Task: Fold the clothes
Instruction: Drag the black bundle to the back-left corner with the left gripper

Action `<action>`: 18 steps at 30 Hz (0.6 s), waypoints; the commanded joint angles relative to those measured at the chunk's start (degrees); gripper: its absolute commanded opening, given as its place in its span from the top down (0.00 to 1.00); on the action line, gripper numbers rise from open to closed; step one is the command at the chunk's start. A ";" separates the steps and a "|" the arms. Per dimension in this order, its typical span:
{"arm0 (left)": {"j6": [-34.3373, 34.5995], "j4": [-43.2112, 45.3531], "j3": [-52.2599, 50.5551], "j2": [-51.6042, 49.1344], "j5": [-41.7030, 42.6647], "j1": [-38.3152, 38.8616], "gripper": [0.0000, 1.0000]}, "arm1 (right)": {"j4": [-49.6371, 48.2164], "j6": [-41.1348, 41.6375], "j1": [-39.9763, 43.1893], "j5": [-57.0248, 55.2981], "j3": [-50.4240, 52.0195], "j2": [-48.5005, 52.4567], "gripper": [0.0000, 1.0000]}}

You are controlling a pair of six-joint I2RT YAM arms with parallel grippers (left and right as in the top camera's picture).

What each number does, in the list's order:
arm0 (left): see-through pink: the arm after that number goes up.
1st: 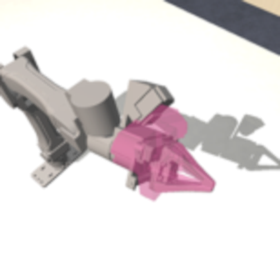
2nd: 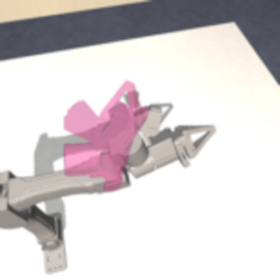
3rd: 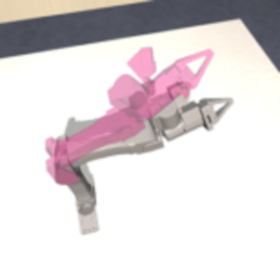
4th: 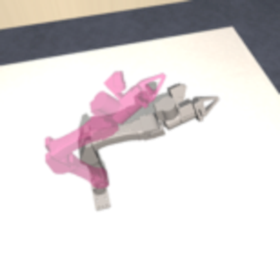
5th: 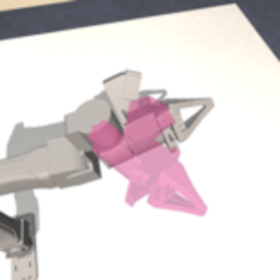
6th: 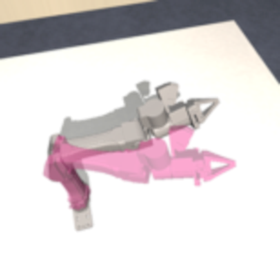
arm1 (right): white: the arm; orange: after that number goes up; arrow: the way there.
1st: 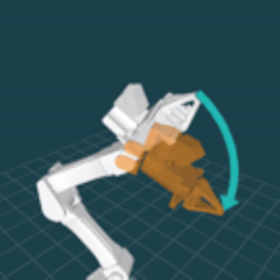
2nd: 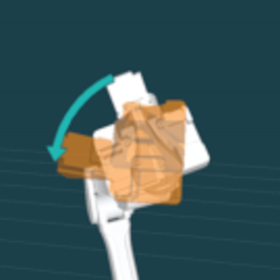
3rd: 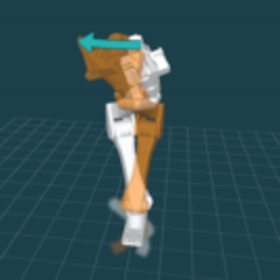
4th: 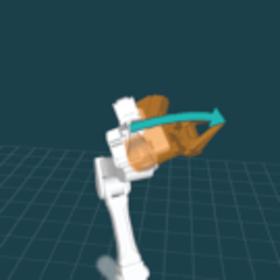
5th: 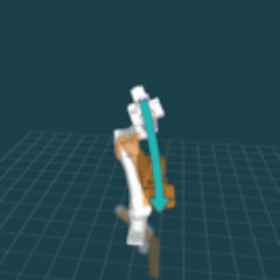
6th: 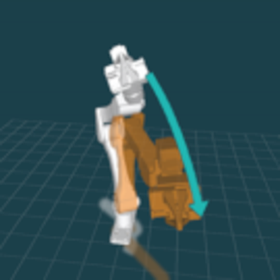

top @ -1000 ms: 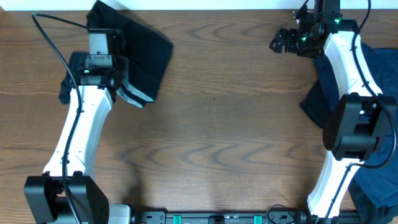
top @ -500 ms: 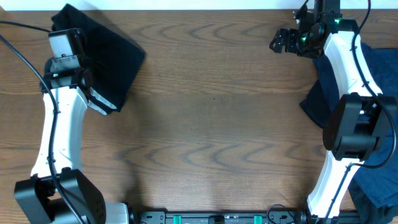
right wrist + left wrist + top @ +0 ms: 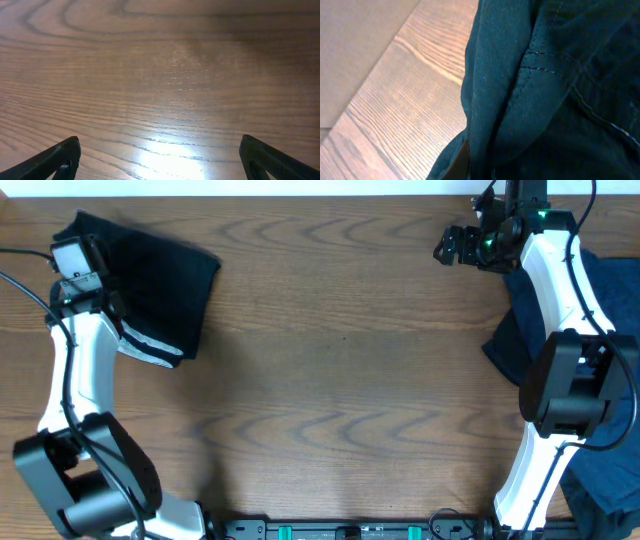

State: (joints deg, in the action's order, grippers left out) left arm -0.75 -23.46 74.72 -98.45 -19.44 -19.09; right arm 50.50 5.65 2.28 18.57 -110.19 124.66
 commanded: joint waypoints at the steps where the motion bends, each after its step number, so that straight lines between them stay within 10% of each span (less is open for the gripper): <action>1: 2.38 1.18 1.49 -3.06 -0.09 -1.31 0.94 | 0.07 0.04 0.00 0.02 -0.48 -0.24 0.01; 7: 2.38 3.34 1.49 -9.92 -0.11 -2.89 0.92 | 0.07 0.04 0.00 0.02 -0.48 -0.24 0.01; 10: 2.38 4.46 1.49 -12.55 -0.13 -4.13 0.66 | 0.07 0.04 0.00 0.02 -0.48 -0.24 0.01; 13: 2.69 4.50 1.51 -12.24 -0.11 -5.84 0.14 | 0.07 0.04 0.00 0.02 -0.48 -0.24 0.01; 18: 3.08 4.04 1.53 -6.32 -0.09 -6.99 0.02 | 0.07 0.04 0.00 0.02 -0.48 -0.24 0.01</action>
State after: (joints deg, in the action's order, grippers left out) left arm 1.58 -19.31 74.74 -109.82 -19.59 -25.78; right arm 50.50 5.65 2.28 18.57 -110.19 124.66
